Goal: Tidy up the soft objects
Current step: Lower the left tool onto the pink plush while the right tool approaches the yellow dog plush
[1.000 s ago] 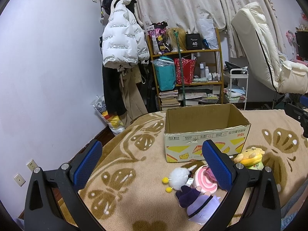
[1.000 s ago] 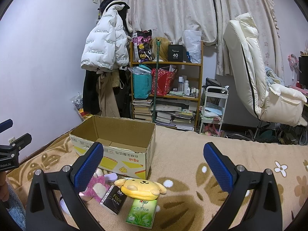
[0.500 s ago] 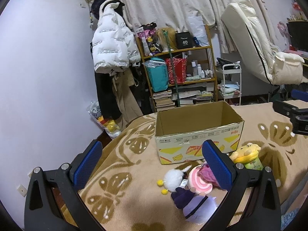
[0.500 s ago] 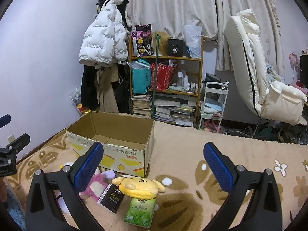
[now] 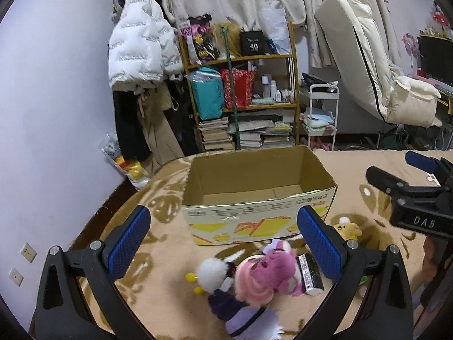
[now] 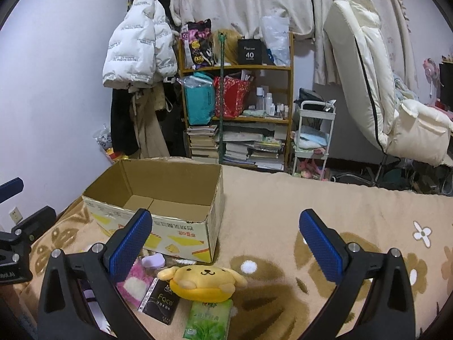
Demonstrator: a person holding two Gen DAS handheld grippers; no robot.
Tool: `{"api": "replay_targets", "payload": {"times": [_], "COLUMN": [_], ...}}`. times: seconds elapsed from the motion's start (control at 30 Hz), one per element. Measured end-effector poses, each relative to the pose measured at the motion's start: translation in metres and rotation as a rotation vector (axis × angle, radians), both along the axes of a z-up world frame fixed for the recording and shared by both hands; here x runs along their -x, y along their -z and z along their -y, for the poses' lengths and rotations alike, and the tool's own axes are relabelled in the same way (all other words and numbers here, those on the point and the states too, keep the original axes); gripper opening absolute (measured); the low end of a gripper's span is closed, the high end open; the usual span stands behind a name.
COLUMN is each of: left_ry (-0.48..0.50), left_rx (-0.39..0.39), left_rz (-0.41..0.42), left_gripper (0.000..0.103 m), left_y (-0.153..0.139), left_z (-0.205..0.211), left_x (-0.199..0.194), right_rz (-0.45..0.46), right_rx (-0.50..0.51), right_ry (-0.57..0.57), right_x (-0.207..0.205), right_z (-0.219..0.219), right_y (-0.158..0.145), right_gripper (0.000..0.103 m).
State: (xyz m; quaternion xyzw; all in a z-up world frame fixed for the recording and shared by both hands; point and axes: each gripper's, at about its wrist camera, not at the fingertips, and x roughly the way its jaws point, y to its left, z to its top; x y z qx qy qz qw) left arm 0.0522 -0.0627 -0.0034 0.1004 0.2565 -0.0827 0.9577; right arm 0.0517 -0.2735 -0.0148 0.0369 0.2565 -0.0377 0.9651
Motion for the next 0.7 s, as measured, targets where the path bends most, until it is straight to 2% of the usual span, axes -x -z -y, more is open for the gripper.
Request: {"api": "replay_targets", "payload": {"times": [0.3,0.7], "left_ry": [0.031,0.047], "left_rx": [-0.042,-0.051], "left_rz": [-0.085,-0.183], "left_gripper": [0.102,0.102], "left_y": [0.032,0.067], "left_z": [0.025,0.032], "left_x": [-0.022,-0.034], "right_rz": [-0.105,-0.210], "right_rx": [-0.041,-0.109], "right_ry": [-0.018,-0.040], "right_x": [-0.026,-0.044], "right_z": [0.003,0.009], "right_y": [0.019,0.049], "right_gripper": [0.103,0.103]}}
